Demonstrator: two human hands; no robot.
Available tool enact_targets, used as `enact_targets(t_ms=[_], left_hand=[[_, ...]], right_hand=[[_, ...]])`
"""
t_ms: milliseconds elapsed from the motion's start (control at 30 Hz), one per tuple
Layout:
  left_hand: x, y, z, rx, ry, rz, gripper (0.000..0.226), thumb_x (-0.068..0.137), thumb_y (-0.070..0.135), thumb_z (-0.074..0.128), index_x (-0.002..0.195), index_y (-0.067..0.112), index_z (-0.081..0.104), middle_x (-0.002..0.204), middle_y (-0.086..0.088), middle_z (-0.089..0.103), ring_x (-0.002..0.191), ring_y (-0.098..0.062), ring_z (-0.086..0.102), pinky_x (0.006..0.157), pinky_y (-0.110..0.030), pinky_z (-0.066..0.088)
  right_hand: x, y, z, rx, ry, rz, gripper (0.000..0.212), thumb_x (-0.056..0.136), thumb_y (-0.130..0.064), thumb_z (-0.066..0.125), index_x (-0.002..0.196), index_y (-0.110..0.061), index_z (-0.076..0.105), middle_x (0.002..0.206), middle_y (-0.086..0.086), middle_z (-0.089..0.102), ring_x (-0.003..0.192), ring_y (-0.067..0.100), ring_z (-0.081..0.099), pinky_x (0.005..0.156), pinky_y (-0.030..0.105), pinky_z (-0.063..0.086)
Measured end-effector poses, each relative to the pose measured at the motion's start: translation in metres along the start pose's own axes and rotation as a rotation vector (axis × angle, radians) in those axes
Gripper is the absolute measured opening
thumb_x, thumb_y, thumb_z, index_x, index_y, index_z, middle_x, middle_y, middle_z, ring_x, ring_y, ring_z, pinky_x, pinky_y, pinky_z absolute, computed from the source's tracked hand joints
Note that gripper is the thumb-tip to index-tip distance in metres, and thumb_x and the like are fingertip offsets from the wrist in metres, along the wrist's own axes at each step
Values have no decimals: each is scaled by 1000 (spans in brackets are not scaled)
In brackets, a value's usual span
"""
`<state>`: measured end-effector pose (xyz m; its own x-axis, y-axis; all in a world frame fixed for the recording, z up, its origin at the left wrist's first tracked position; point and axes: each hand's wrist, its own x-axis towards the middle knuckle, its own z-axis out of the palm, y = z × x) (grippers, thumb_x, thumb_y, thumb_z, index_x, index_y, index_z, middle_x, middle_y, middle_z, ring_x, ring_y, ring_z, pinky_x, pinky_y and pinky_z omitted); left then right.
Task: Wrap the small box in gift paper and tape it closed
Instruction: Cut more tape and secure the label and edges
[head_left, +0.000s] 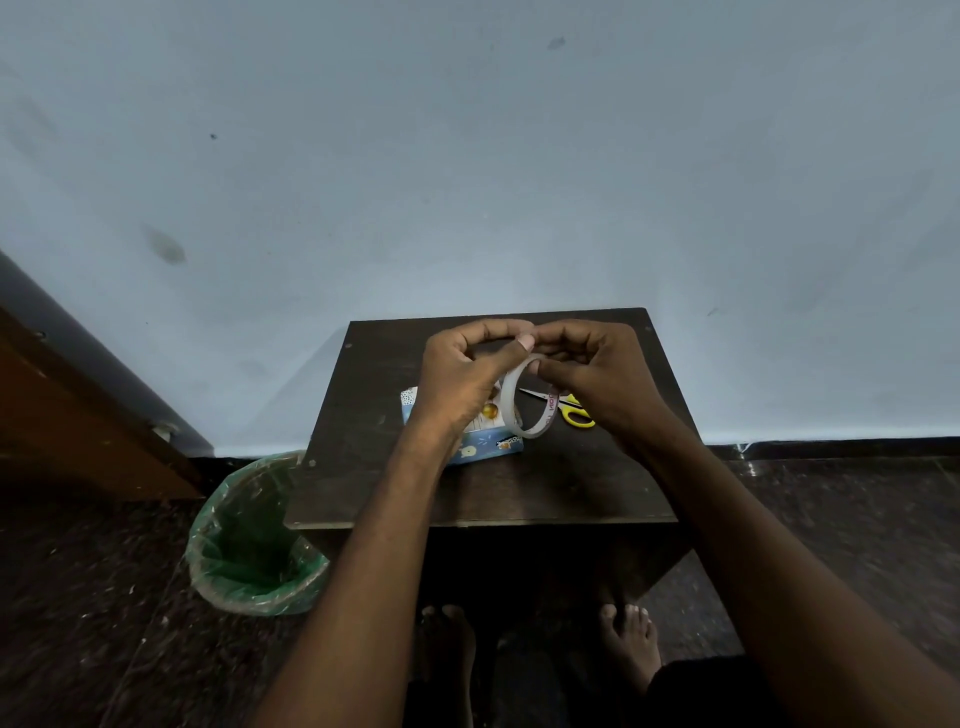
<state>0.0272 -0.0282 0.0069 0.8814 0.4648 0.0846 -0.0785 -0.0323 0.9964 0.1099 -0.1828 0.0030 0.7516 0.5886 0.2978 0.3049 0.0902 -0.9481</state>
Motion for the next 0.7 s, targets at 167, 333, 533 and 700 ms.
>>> enact_targets(t_ms=[167, 333, 533, 700], left_hand=[[-1, 0, 2, -11, 33, 50, 16, 90, 10, 84, 106, 6, 83, 103, -6, 83, 101, -26, 79, 93, -40, 64], [5, -6, 0, 99, 97, 189, 16, 83, 12, 90, 98, 13, 87, 105, -4, 79, 103, -20, 77, 91, -44, 64], [7, -9, 1, 63, 93, 210, 14, 84, 11, 89, 97, 16, 87, 114, -4, 75, 113, -19, 72, 100, -50, 61], [2, -7, 8, -28, 73, 124, 12, 86, 6, 85, 92, 15, 86, 118, -5, 74, 116, -14, 70, 94, -30, 58]], right_hand=[[1, 1, -2, 7, 9, 10, 26, 87, 13, 72, 106, -4, 78, 88, 0, 80, 78, 5, 72, 66, 15, 53], [3, 4, -3, 5, 18, 48, 24, 87, 12, 73, 105, -4, 79, 92, 11, 80, 80, 14, 73, 72, 23, 58], [2, 4, -3, 62, 12, 107, 29, 89, 12, 71, 114, -1, 77, 97, 15, 80, 90, 20, 77, 82, 29, 62], [5, 8, -3, -103, 18, 92, 19, 91, 7, 71, 100, -6, 81, 91, 6, 81, 92, 26, 78, 85, 38, 63]])
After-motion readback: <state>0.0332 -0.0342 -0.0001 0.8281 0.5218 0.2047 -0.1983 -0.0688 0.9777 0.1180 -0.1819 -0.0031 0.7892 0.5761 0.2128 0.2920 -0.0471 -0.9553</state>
